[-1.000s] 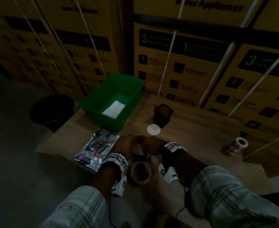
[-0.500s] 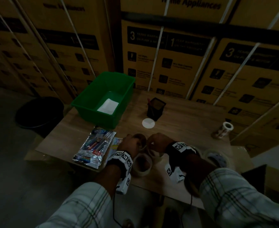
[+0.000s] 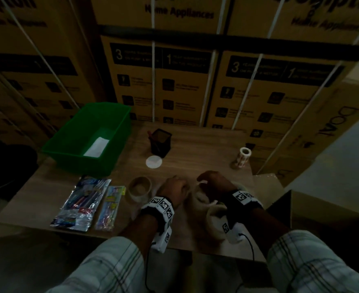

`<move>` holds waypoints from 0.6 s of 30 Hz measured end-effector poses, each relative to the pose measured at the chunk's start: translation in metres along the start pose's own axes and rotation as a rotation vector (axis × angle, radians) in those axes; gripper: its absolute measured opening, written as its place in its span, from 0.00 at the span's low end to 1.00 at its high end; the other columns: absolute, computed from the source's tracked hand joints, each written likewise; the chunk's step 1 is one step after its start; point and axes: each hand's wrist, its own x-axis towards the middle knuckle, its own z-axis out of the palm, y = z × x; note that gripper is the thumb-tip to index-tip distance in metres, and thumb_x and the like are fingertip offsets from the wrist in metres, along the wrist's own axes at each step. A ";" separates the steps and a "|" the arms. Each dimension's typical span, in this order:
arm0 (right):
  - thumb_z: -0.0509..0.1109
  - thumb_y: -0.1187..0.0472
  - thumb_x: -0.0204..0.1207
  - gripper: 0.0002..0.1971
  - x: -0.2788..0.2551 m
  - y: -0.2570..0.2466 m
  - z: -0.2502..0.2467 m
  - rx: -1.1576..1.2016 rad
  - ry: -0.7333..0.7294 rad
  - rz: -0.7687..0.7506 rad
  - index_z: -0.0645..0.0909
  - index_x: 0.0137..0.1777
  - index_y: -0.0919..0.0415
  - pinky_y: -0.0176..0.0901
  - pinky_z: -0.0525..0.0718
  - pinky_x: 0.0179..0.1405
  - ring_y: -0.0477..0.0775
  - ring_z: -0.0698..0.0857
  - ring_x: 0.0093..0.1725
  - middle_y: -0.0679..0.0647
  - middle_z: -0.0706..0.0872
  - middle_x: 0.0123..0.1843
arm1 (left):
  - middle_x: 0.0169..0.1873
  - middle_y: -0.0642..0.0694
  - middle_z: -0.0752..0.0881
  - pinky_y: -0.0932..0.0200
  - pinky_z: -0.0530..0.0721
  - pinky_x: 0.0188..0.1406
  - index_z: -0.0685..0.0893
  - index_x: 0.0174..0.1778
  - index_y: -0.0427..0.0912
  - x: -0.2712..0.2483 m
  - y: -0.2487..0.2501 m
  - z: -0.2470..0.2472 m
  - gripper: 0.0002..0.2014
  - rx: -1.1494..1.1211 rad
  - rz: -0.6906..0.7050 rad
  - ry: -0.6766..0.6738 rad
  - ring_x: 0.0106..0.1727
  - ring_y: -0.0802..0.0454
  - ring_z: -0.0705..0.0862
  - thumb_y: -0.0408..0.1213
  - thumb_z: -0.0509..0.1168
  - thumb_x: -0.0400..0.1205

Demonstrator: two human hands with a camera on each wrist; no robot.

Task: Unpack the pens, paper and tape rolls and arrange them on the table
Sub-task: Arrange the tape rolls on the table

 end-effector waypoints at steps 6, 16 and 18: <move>0.66 0.62 0.78 0.13 -0.028 0.046 0.001 0.024 0.059 -0.038 0.84 0.60 0.62 0.48 0.79 0.61 0.61 0.83 0.61 0.60 0.86 0.62 | 0.67 0.42 0.76 0.48 0.80 0.64 0.79 0.67 0.44 0.005 0.043 0.029 0.16 0.029 0.008 -0.150 0.65 0.40 0.80 0.38 0.55 0.85; 0.66 0.62 0.76 0.15 -0.050 0.092 0.003 0.042 0.046 -0.051 0.83 0.61 0.61 0.52 0.81 0.62 0.63 0.83 0.61 0.61 0.86 0.62 | 0.74 0.48 0.75 0.45 0.75 0.73 0.74 0.71 0.56 0.007 0.058 0.060 0.21 0.107 -0.059 -0.341 0.72 0.44 0.77 0.46 0.58 0.80; 0.65 0.63 0.75 0.15 -0.057 0.098 0.001 0.003 0.016 -0.064 0.84 0.61 0.61 0.50 0.80 0.62 0.63 0.83 0.61 0.60 0.86 0.62 | 0.71 0.46 0.78 0.47 0.76 0.72 0.77 0.69 0.52 0.011 0.065 0.064 0.19 0.148 -0.108 -0.321 0.70 0.43 0.79 0.46 0.59 0.81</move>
